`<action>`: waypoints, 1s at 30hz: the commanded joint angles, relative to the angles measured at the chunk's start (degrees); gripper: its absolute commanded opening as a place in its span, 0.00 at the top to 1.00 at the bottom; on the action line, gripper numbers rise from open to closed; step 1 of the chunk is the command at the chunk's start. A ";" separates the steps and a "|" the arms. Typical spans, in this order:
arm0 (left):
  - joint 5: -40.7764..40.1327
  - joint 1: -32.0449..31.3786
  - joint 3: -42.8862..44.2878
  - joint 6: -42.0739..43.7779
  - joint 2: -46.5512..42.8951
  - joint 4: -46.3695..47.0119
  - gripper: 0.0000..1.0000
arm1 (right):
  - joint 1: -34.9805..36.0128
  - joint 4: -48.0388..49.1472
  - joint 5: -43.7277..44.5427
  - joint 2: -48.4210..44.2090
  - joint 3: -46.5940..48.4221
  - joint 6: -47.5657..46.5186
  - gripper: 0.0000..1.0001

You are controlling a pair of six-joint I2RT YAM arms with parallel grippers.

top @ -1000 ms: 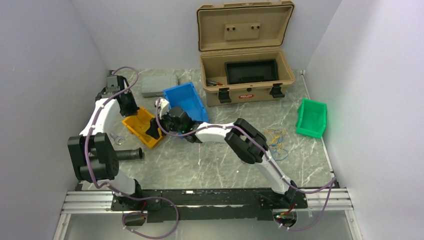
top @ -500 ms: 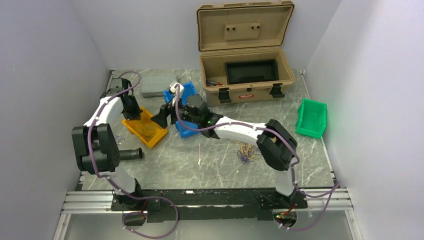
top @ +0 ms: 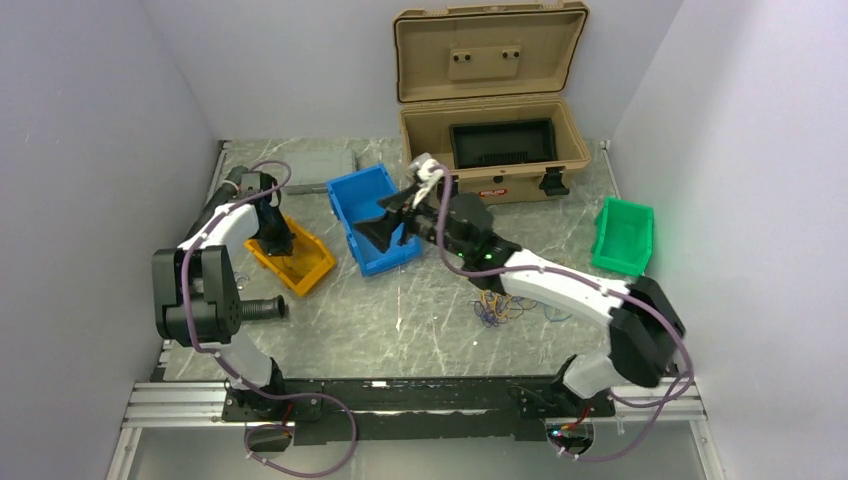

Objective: Untangle the cables
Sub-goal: Place the cable in the bin.

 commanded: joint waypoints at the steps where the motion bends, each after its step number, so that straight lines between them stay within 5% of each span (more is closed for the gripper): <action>1: -4.00 -1.51 3.24 -0.26 0.59 0.03 0.86 | -1.64 -0.34 3.01 -10.39 -4.79 -1.10 0.17; 6: -6.82 -2.64 5.69 0.19 -3.19 -3.19 0.71 | -4.12 -4.78 5.42 -16.61 -8.23 -0.34 0.16; 9: -7.09 -2.69 6.72 1.09 -5.05 -4.74 0.44 | -5.42 -6.20 5.58 -19.35 -10.49 0.34 0.16; 19: -5.03 -2.66 9.52 3.79 -11.51 -10.41 0.33 | -8.63 -12.14 7.35 -25.66 -15.34 1.49 0.16; 25: 9.58 -3.98 8.19 8.03 -19.75 -6.92 0.22 | -10.53 -22.91 15.61 -30.08 -16.56 4.14 0.15; 27: 15.07 -7.99 6.04 8.69 -22.61 -3.72 0.02 | -12.50 -27.56 16.95 -31.93 -16.87 5.94 0.15; 30: 14.95 -16.08 5.64 8.42 -25.01 -1.55 0.01 | -15.66 -38.64 20.68 -34.52 -16.26 9.61 0.12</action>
